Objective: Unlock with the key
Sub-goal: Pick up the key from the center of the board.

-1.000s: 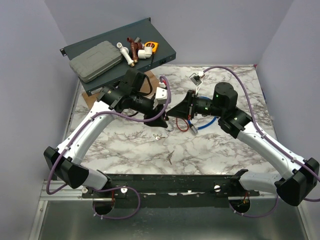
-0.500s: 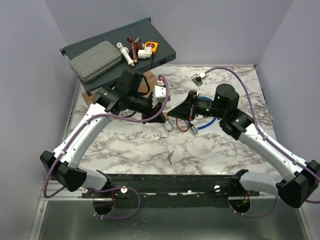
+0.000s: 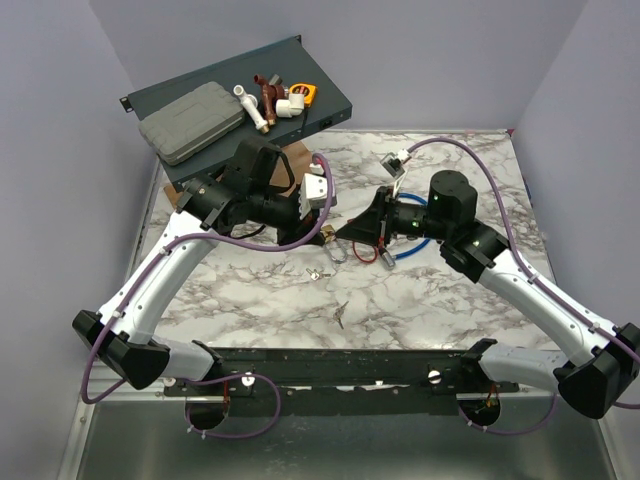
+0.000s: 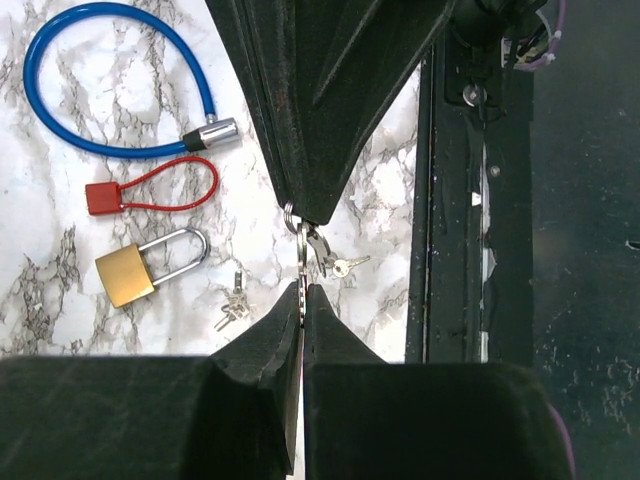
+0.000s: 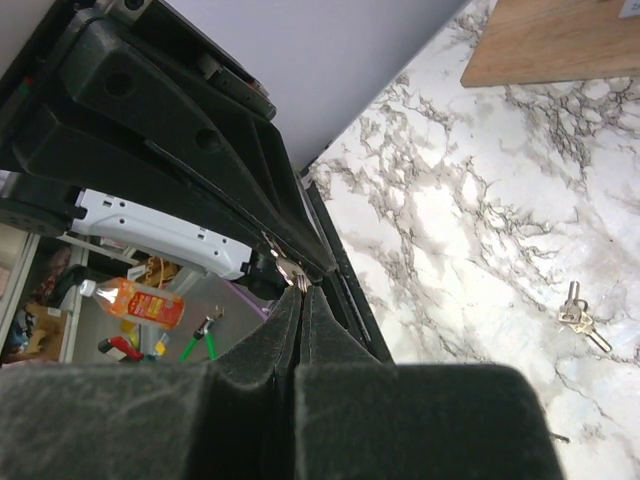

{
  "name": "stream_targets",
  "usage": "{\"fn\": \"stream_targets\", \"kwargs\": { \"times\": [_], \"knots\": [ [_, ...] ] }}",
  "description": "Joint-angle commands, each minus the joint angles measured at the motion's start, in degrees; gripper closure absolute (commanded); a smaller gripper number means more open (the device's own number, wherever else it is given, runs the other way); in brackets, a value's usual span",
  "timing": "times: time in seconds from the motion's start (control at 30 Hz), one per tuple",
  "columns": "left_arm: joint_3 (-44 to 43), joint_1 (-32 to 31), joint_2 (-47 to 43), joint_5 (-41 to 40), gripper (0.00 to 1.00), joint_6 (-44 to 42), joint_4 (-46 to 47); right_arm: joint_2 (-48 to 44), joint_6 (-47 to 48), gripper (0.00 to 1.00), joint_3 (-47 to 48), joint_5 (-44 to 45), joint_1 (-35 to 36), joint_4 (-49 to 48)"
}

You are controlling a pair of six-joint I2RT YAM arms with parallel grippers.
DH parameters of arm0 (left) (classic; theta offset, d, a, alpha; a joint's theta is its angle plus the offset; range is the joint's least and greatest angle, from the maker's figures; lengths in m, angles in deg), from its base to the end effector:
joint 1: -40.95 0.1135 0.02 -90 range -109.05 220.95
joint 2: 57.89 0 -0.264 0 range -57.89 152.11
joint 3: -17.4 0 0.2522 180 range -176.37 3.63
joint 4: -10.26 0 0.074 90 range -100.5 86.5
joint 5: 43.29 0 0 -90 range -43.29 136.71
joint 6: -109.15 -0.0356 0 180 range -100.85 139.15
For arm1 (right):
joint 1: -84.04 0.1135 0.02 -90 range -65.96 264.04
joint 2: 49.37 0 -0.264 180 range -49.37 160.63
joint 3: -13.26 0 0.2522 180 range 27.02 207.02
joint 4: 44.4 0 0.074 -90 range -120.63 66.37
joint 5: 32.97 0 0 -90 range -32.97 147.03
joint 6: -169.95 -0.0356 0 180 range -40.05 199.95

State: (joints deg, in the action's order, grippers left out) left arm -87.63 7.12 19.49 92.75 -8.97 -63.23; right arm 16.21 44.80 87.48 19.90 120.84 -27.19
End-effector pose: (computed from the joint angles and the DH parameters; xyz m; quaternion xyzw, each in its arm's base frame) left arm 0.1971 -0.1630 0.4173 0.5650 0.6556 -0.3792 0.3275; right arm 0.1965 0.1738 0.3765 -0.2180 0.7155 0.5585 0.3587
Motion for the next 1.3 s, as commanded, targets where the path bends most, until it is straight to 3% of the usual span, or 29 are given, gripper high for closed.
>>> {"fn": "stream_targets", "kwargs": {
  "times": [0.0,0.1,0.27,0.5,0.67,0.9,1.0,1.1,1.27],
  "knots": [
    [-1.5,0.09,-1.45,-0.44,1.0,-2.78,-2.92,0.24,2.29,0.99,0.7,0.06,0.03,4.22],
    [-1.67,0.08,-1.55,0.24,1.0,-3.3,-3.44,0.68,2.25,0.99,1.18,-1.6,0.03,3.8],
    [-3.87,0.12,-0.1,1.28,1.0,-5.11,-6.56,1.19,2.41,0.88,1.69,-3.2,0.02,3.17],
    [-3.92,0.08,0.64,2.65,1.0,-5.77,-7.92,1.48,4.78,0.62,3.08,-3.5,0.03,5.06],
    [-4.5,0.12,1.5,1.14,1.0,-5.81,-9.54,0.87,10.3,0.57,6.68,-1.46,0.08,8.93],
    [-4.56,-0.25,2.02,-3.19,1.0,-4.92,-10.8,2.7,13.4,0.55,8.17,-4.44,0.02,6.58],
    [-6.13,-2.87,2.13,-12.79,1.0,-8.02,-12.26,3.37,14.75,0.56,7.85,-0.31,0.03,7.53],
    [-6.02,-7.87,0.52,-28.06,1.0,-15.27,-11.41,3.41,14.81,0.58,7.14,4.25,0.03,7.72],
    [2.85,-15.11,-5.2,-48.83,1.0,-29.07,-4.64,3.9,13.03,0.58,6.01,6.7,0.03,6.14]
  ]
}}
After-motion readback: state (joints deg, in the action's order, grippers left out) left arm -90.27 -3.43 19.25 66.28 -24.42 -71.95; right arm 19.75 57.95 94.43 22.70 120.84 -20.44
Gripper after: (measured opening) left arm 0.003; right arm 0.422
